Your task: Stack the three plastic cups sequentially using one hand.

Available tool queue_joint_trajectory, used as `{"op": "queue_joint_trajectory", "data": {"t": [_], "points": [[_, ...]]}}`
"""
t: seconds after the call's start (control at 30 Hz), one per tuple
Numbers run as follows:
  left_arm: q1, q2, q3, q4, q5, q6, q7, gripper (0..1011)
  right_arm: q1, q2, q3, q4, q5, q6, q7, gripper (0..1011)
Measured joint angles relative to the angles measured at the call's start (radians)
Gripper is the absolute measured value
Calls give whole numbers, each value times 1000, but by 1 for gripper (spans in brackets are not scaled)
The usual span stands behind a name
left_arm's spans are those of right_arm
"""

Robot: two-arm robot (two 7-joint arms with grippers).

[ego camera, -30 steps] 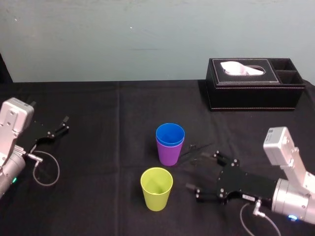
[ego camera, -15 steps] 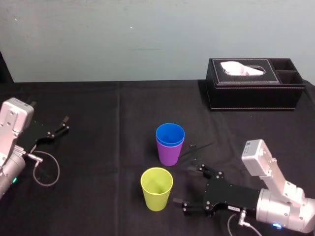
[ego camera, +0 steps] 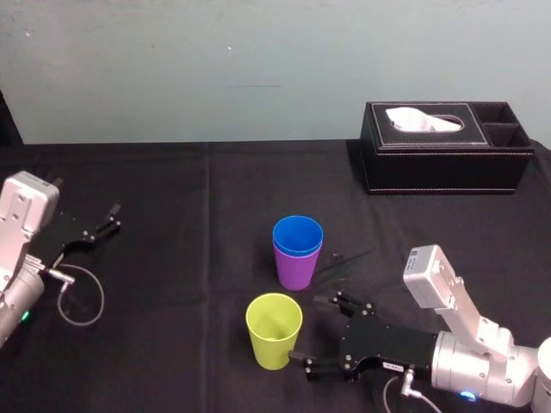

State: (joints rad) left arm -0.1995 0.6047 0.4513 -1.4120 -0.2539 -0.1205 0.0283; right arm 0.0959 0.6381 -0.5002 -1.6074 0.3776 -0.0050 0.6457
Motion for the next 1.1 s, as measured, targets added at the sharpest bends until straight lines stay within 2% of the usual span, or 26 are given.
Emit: {"op": "queue_joint_trajectory", "data": {"t": [0.53,1.1], "points": [[0,0,0,0,0,0,0,1011,41,-32,-37,37,18,22,12,1000],[0,0,0,0,0,0,0,1012,102,-82,-80,93,-11,38,1,1000]]}}
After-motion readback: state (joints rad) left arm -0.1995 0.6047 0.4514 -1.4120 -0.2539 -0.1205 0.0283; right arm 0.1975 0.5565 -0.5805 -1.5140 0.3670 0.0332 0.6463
